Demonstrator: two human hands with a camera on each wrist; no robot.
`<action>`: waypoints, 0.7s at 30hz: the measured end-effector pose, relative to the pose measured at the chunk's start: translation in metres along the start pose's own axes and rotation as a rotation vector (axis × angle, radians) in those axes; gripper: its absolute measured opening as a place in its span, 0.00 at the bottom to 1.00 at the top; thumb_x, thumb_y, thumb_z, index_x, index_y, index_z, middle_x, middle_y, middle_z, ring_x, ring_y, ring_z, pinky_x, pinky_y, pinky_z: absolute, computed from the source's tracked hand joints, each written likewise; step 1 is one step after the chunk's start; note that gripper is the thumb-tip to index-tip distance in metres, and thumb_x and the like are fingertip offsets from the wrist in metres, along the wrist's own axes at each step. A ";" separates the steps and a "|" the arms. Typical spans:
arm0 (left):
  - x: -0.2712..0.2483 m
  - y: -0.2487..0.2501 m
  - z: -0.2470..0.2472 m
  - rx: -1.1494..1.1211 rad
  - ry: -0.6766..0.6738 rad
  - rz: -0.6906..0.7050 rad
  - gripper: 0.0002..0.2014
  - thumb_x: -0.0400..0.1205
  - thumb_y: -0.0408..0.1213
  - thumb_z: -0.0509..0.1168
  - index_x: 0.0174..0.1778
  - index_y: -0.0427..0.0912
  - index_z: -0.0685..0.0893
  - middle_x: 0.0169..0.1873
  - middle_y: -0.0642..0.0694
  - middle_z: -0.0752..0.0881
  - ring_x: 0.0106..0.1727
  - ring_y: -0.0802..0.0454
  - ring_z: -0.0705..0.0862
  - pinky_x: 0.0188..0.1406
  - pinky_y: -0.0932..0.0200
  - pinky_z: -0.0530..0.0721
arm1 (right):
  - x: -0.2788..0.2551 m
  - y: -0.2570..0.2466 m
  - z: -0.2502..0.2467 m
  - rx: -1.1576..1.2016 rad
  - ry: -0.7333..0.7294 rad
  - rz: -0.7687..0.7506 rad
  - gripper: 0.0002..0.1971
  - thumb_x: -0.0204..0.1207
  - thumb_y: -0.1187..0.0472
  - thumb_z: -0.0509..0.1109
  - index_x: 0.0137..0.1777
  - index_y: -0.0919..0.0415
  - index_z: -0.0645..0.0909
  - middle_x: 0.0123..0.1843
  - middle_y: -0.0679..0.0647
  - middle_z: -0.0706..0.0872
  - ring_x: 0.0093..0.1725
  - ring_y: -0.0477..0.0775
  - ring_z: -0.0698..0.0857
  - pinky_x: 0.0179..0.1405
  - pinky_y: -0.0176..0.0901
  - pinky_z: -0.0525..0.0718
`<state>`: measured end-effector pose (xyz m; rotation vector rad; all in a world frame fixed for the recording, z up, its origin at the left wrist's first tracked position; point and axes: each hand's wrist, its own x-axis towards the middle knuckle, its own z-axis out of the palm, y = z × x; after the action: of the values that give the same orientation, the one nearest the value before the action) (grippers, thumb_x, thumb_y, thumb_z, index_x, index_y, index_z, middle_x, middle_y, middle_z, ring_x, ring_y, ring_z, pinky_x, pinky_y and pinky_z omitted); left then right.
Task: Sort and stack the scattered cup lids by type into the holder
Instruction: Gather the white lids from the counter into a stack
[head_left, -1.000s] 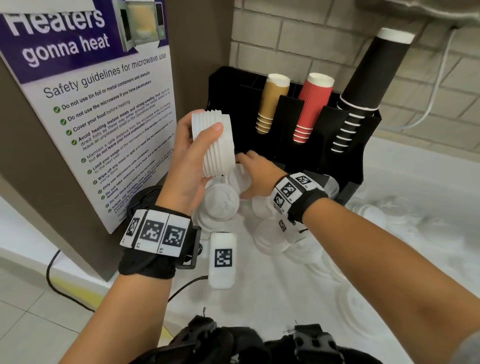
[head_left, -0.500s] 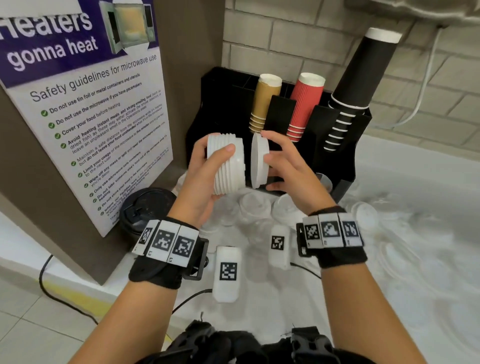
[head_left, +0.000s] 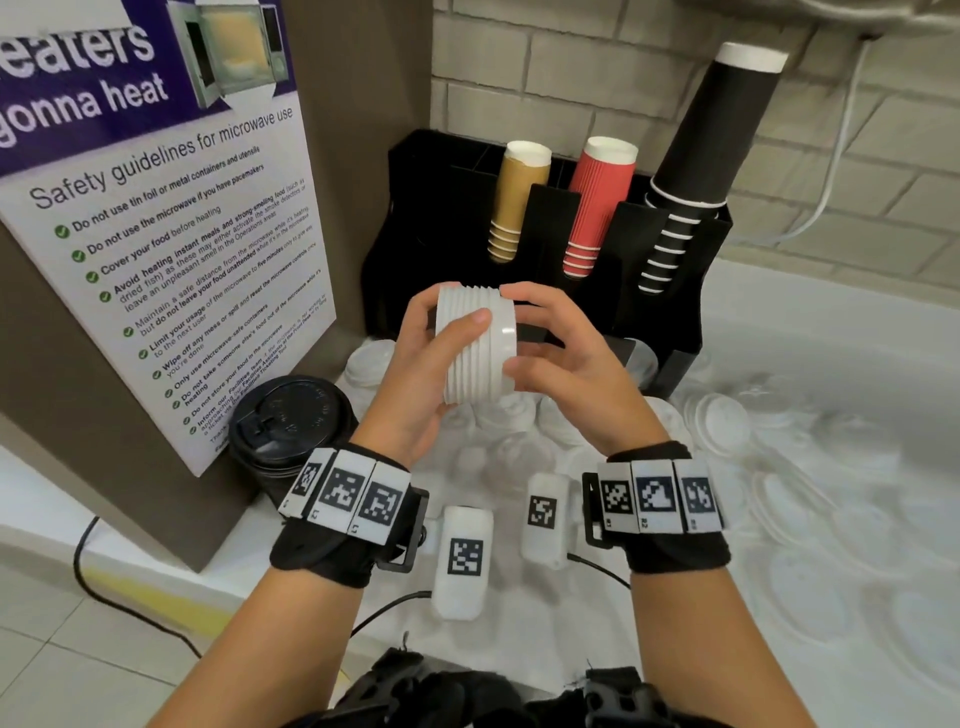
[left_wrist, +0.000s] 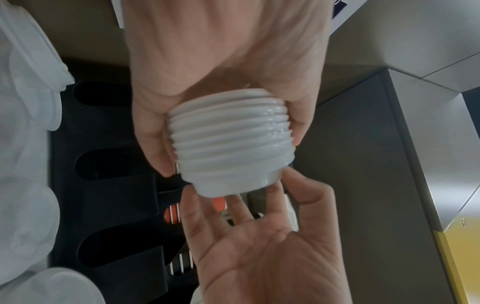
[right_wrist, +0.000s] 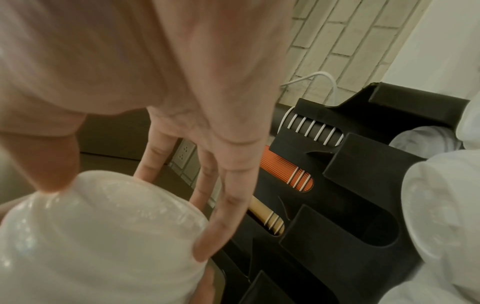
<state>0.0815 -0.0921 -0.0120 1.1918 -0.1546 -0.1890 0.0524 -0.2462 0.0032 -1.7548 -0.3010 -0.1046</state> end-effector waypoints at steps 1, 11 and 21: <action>0.000 -0.001 0.000 -0.004 -0.001 0.002 0.28 0.72 0.49 0.68 0.69 0.55 0.74 0.56 0.51 0.84 0.52 0.56 0.86 0.37 0.58 0.86 | 0.000 0.000 0.000 0.002 0.003 -0.002 0.27 0.74 0.66 0.70 0.71 0.48 0.73 0.67 0.52 0.80 0.61 0.58 0.84 0.56 0.60 0.87; -0.001 0.000 -0.002 0.000 -0.002 0.018 0.27 0.71 0.48 0.70 0.67 0.57 0.75 0.57 0.51 0.83 0.55 0.54 0.85 0.35 0.59 0.86 | -0.001 0.003 -0.003 0.011 0.023 0.018 0.25 0.78 0.56 0.70 0.72 0.38 0.70 0.69 0.51 0.79 0.62 0.45 0.84 0.60 0.45 0.85; 0.003 0.019 -0.021 -0.062 0.074 0.071 0.27 0.71 0.47 0.71 0.66 0.56 0.75 0.57 0.53 0.83 0.54 0.56 0.86 0.39 0.54 0.86 | 0.011 0.044 -0.014 -1.044 -0.400 0.458 0.30 0.61 0.40 0.80 0.57 0.49 0.72 0.53 0.47 0.76 0.50 0.50 0.77 0.44 0.42 0.77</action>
<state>0.0905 -0.0668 -0.0021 1.1282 -0.1251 -0.0863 0.0760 -0.2659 -0.0328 -2.8396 -0.1132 0.5154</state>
